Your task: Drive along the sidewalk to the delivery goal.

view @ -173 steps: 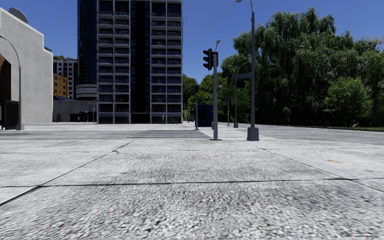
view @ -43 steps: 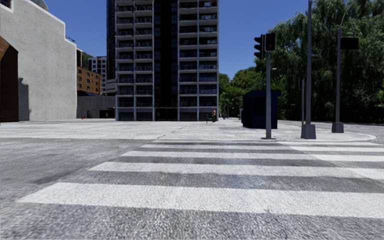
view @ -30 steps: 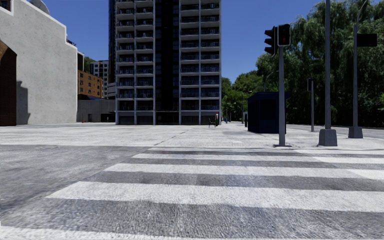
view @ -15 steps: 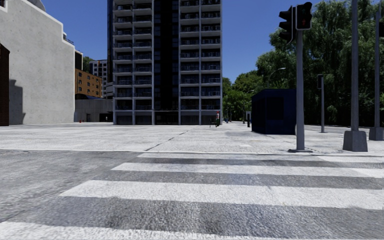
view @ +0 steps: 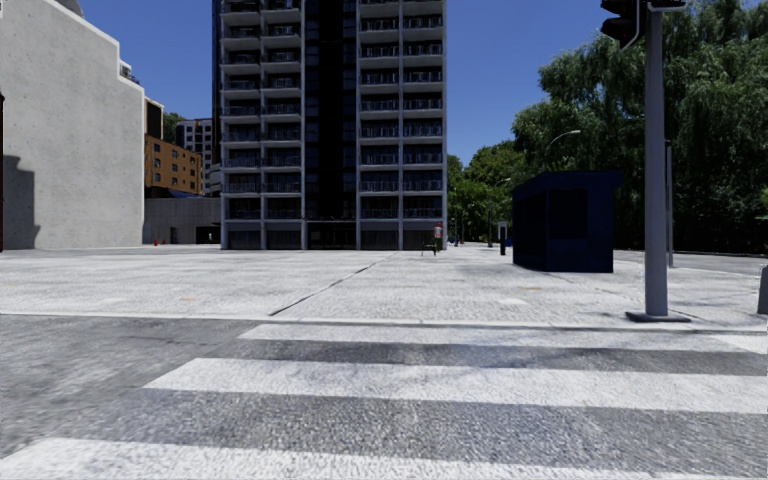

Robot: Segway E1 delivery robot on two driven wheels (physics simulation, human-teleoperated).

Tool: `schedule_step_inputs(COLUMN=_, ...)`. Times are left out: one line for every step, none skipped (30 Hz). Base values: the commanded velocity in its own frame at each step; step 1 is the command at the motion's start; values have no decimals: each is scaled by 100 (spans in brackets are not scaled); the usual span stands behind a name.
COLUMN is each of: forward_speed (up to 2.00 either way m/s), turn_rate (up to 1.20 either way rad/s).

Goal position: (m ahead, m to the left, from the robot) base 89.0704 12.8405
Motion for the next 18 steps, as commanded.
schedule_step_inputs(forward_speed=196, turn_rate=0)
schedule_step_inputs(forward_speed=196, turn_rate=0)
schedule_step_inputs(forward_speed=196, turn_rate=0)
schedule_step_inputs(forward_speed=196, turn_rate=0)
schedule_step_inputs(forward_speed=196, turn_rate=0)
schedule_step_inputs(forward_speed=196, turn_rate=0)
schedule_step_inputs(forward_speed=196, turn_rate=0)
schedule_step_inputs(forward_speed=196, turn_rate=0)
schedule_step_inputs(forward_speed=196, turn_rate=0)
schedule_step_inputs(forward_speed=196, turn_rate=0)
schedule_step_inputs(forward_speed=196, turn_rate=0)
schedule_step_inputs(forward_speed=196, turn_rate=0)
schedule_step_inputs(forward_speed=196, turn_rate=0)
schedule_step_inputs(forward_speed=196, turn_rate=0)
schedule_step_inputs(forward_speed=196, turn_rate=0)
schedule_step_inputs(forward_speed=196, turn_rate=0)
schedule_step_inputs(forward_speed=196, turn_rate=0)
schedule_step_inputs(forward_speed=196, turn_rate=0)
